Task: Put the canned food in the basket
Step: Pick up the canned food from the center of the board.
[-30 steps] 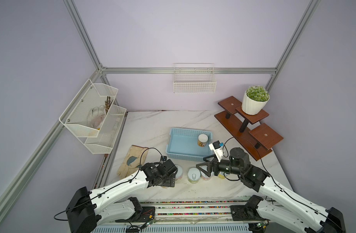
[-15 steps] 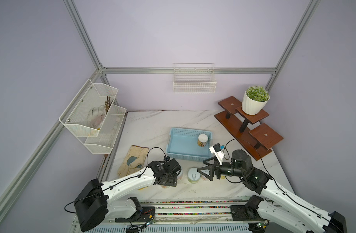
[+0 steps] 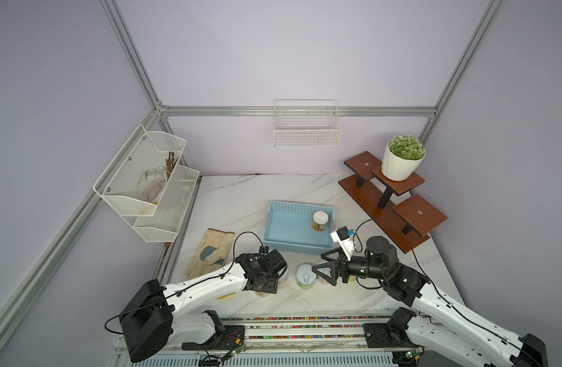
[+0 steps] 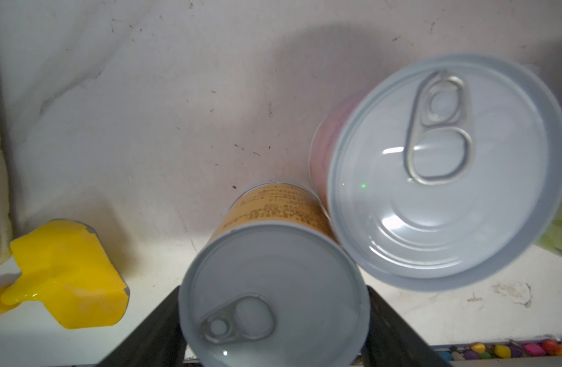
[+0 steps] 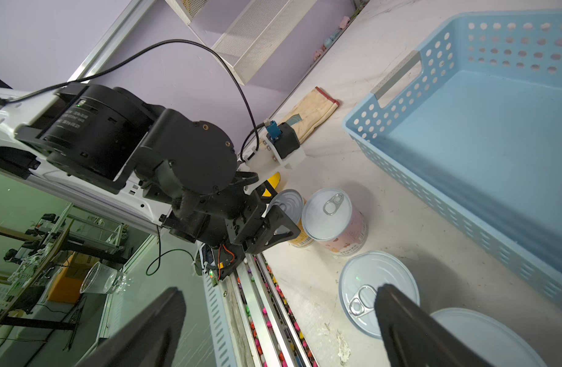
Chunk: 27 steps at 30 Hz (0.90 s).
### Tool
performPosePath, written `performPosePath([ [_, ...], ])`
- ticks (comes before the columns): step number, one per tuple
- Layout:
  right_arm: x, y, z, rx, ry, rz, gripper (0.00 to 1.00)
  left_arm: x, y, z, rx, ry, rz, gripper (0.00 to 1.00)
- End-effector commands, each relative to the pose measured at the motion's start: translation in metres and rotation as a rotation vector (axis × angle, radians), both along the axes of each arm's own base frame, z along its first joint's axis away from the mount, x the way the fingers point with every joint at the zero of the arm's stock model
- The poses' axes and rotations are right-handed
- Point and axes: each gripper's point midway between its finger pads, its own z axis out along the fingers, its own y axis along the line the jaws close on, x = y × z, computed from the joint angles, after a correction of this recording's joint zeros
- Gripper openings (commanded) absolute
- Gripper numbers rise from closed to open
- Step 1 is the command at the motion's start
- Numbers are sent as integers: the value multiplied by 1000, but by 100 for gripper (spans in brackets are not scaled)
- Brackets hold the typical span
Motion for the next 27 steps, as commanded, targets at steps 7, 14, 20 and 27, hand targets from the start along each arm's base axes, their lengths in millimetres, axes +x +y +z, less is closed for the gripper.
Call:
performPosePath([
  [7,9,-7,-4,-27,-15,-69,99,3,3,31,-52,-63,19,69],
  [14,12,-7,-8,-43,-7,-73,99,8,13,70,-32,-124,18,68],
  [20,11,-9,2,-17,-45,-79,99,25,6,107,-44,-191,-25,68],
  [27,21,-16,20,-6,-89,-150,100,65,-22,141,-75,-236,-110,67],
])
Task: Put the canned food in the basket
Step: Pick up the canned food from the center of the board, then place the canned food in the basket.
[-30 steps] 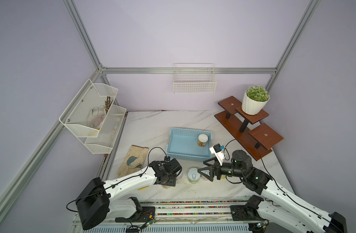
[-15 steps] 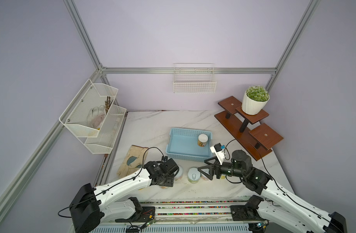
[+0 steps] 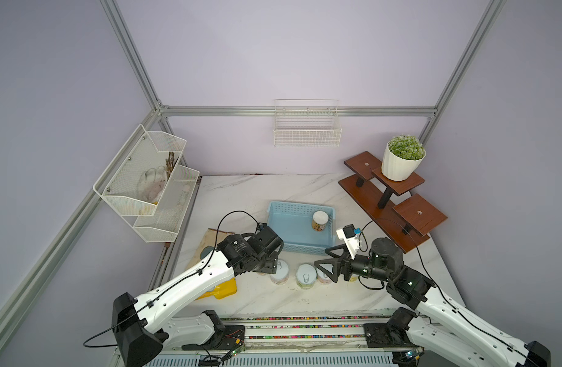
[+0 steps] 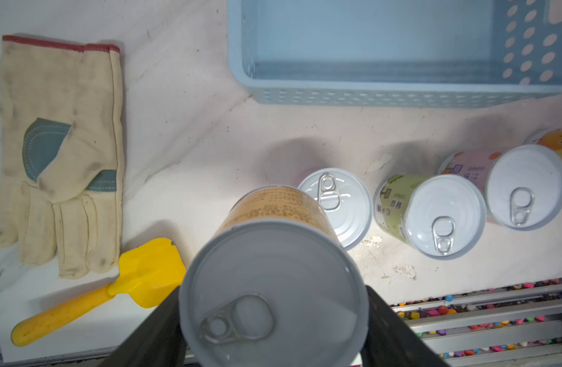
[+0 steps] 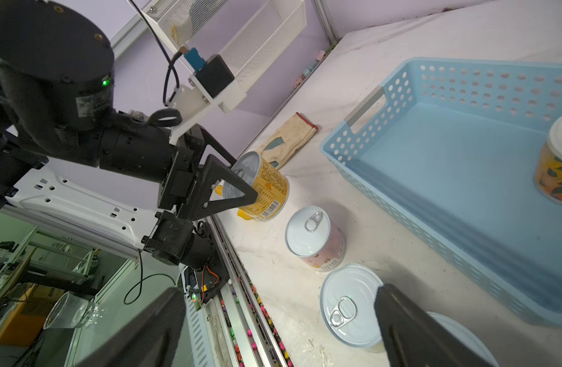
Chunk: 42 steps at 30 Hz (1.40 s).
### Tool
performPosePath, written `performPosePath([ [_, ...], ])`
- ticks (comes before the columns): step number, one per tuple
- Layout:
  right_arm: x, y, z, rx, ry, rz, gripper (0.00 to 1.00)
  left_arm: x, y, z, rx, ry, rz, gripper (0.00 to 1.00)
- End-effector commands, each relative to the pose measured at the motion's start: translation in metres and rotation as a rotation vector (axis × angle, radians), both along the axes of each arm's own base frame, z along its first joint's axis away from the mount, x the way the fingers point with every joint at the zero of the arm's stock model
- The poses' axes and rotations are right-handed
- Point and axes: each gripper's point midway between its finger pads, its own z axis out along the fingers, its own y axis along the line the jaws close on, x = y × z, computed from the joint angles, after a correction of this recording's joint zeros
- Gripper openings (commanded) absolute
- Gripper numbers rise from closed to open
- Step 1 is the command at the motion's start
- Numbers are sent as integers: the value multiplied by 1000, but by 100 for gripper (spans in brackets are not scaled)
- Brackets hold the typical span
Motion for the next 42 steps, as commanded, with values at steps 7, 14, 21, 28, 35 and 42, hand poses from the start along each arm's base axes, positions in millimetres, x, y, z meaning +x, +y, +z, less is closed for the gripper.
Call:
performPosePath([
  [7,23,-6,19,48,7,-17,100,73,-48,45,-27,-115,-121,67],
  [14,49,-24,22,55,-1,-87,100,121,-84,42,-10,-115,-177,67],
  [21,80,-53,5,-46,-23,-290,100,163,-114,24,2,-90,-227,65],
  [28,96,-76,-5,-100,-53,-441,100,193,-135,1,2,-66,-241,65],
  [35,105,-83,-11,-127,-77,-488,100,219,-143,-17,16,-66,-239,64],
  [42,108,-76,-12,-131,-72,-456,100,243,-147,-27,43,-90,-237,64],
])
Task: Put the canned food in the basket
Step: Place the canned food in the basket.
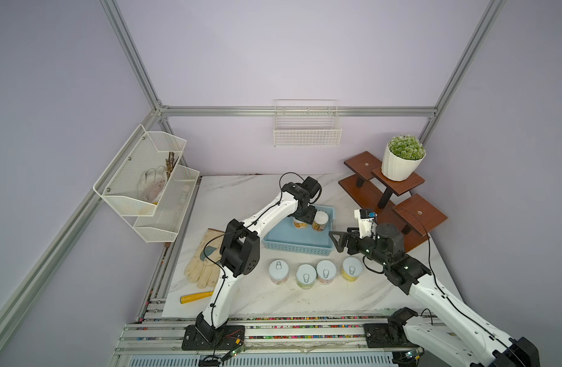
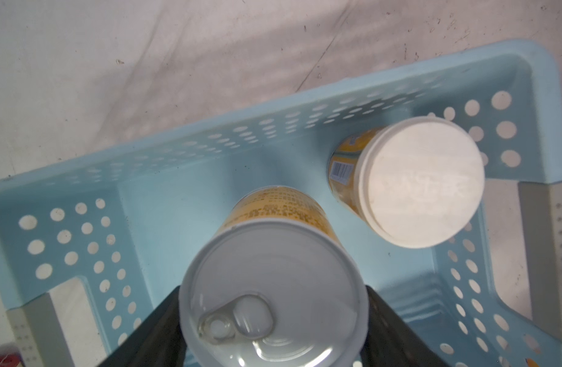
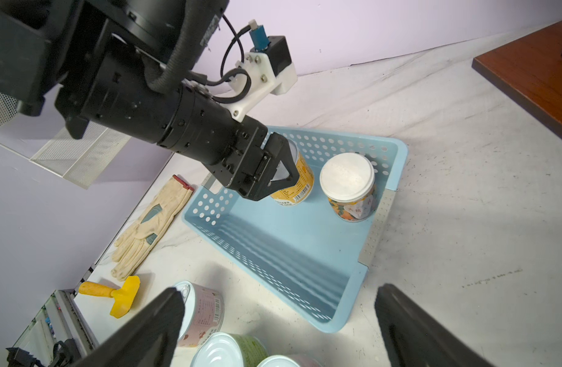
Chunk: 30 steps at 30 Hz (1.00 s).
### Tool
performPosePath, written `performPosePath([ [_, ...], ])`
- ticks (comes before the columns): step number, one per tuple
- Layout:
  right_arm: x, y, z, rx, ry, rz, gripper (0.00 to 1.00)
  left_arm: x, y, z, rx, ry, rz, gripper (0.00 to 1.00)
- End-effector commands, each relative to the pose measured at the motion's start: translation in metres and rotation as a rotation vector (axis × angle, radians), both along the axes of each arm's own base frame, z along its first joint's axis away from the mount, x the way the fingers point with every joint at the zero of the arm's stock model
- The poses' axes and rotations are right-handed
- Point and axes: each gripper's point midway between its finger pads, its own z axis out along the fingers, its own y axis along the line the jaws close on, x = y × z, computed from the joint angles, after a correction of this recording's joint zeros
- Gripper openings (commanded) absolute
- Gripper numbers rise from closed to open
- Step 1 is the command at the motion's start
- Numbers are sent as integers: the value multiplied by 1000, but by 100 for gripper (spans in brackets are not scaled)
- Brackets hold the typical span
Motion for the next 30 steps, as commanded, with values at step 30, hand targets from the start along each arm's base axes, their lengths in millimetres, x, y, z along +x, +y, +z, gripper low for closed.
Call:
performPosePath([
  [30,3,1,4,-26,-26,17,100,50,-10,-25,-8,-75,28,73],
])
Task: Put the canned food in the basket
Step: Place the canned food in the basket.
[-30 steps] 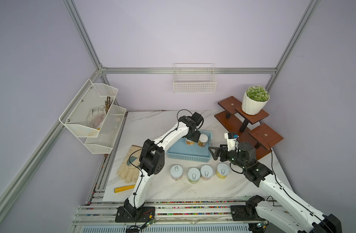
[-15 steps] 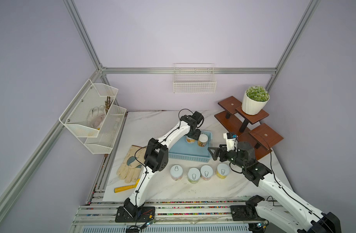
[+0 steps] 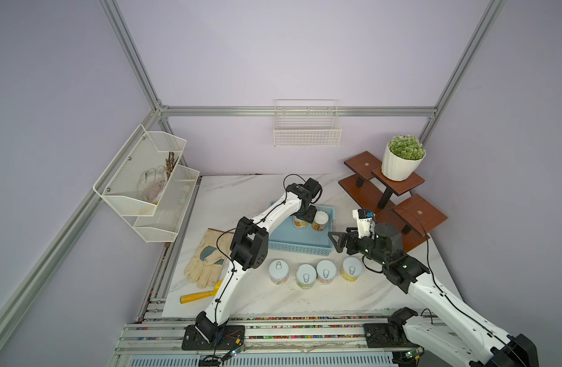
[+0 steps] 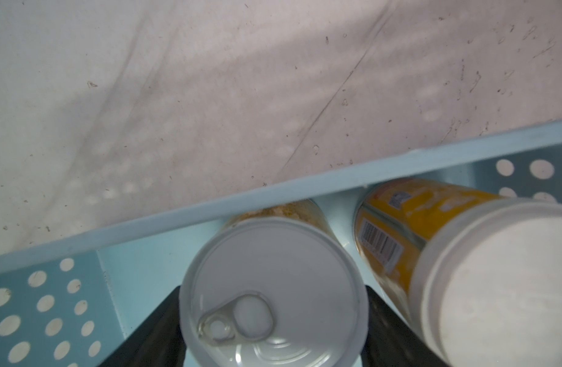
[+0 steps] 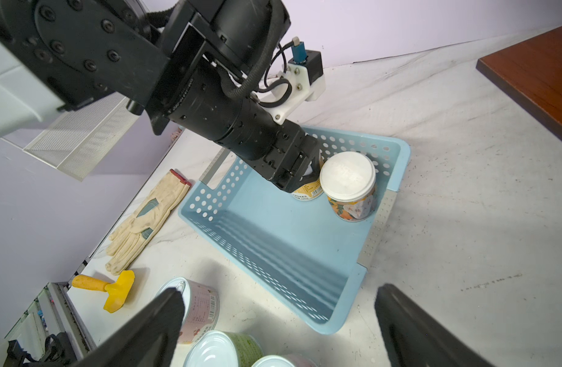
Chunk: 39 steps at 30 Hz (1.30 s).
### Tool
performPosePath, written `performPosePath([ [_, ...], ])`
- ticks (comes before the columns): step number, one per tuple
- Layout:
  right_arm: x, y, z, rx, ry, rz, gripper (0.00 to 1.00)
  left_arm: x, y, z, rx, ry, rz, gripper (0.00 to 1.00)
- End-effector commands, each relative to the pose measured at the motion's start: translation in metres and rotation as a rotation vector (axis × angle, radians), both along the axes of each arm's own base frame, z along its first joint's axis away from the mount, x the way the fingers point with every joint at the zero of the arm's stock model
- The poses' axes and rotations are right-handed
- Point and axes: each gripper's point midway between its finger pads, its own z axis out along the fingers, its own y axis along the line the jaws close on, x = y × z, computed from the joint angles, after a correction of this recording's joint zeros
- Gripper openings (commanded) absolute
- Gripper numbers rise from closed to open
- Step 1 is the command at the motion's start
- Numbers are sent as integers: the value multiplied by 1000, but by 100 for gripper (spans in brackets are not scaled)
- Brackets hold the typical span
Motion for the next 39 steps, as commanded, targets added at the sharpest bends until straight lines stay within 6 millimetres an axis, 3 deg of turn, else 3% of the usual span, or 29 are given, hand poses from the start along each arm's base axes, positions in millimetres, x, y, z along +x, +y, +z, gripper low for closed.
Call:
performPosePath([
  [1,3,-1,7,-5,-20,-2,100,19,-6,13,-44,-79,20,74],
  [5,2,-2,8,-4,-20,-6,100,19,-5,6,-42,-71,23,85],
  [17,0,-4,9,-6,-17,-15,100,16,-3,15,-48,-82,27,92],
  [25,2,0,4,-9,-2,7,100,6,-1,50,-97,-105,16,93],
  [39,-1,14,11,33,8,76,100,-30,11,132,-219,-168,-16,99],
])
